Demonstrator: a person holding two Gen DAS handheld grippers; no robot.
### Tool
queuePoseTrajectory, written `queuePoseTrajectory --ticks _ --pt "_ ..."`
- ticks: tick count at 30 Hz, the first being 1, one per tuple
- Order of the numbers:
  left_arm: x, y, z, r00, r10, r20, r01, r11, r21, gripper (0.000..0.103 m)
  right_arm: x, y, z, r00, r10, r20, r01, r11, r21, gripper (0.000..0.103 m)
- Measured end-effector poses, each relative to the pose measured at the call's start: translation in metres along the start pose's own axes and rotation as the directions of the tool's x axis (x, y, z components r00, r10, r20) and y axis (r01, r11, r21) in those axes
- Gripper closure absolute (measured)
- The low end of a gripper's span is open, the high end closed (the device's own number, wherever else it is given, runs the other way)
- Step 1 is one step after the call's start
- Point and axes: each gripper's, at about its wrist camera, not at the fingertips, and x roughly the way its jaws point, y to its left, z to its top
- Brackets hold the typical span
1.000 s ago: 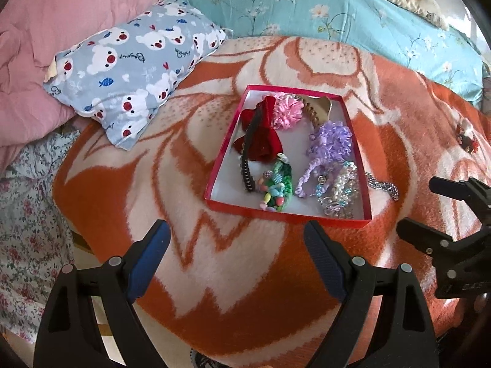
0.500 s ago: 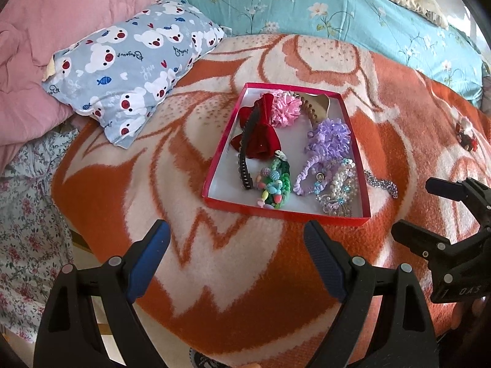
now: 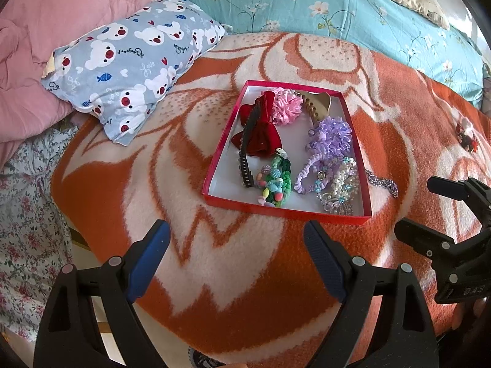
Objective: Organize jewelry
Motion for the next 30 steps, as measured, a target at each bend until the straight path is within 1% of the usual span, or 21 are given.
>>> queuePoseTrajectory --ticks 17,24,30 --pt "0.0026 0.001 -0.0009 1.0 0.001 -0.009 -0.001 1.0 -0.004 0.013 -0.0032 0.0034 0.0014 1.0 0.011 0.01 -0.012 1.0 0.009 0.003" --pt "0.0027 0.0017 -0.0005 1.0 0.001 -0.001 -0.001 1.0 -0.002 0.014 -0.0058 0.0043 0.0017 0.999 0.016 0.034 -0.016 1.0 0.003 0.003" --pt "0.002 0.0015 -0.0009 1.0 0.0 0.0 0.0 1.0 -0.005 0.014 -0.005 0.0046 0.0018 0.999 0.019 0.031 -0.019 1.0 0.004 0.003"
